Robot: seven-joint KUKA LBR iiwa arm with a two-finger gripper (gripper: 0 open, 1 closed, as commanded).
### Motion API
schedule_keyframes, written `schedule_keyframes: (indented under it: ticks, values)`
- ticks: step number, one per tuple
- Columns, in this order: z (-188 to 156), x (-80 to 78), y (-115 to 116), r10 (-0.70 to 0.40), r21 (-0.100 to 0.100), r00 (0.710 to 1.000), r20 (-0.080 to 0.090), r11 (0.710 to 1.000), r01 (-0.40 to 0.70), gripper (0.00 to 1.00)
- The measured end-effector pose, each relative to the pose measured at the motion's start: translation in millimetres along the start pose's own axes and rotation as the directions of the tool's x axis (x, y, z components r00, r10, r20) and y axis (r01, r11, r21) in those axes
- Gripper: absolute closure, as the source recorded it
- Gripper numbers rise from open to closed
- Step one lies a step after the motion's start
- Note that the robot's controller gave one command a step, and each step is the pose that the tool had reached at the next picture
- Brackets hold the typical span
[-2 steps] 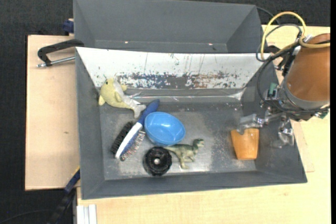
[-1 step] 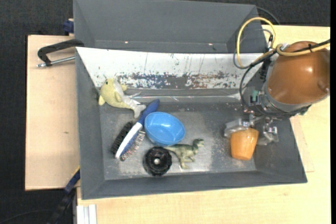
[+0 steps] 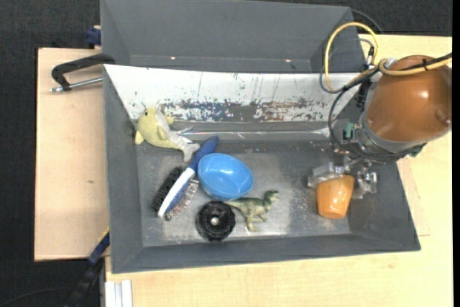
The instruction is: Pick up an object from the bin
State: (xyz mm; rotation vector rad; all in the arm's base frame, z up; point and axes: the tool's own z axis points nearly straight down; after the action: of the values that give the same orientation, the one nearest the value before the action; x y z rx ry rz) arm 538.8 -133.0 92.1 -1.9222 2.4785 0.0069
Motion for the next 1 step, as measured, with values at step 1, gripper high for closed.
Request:
schedule_keyframes:
  ticks: [1]
  values:
    - [12.5, 7.7, 30.5, -0.179, 0.033, 0.984, 0.023, 0.984, 0.178, 1.00]
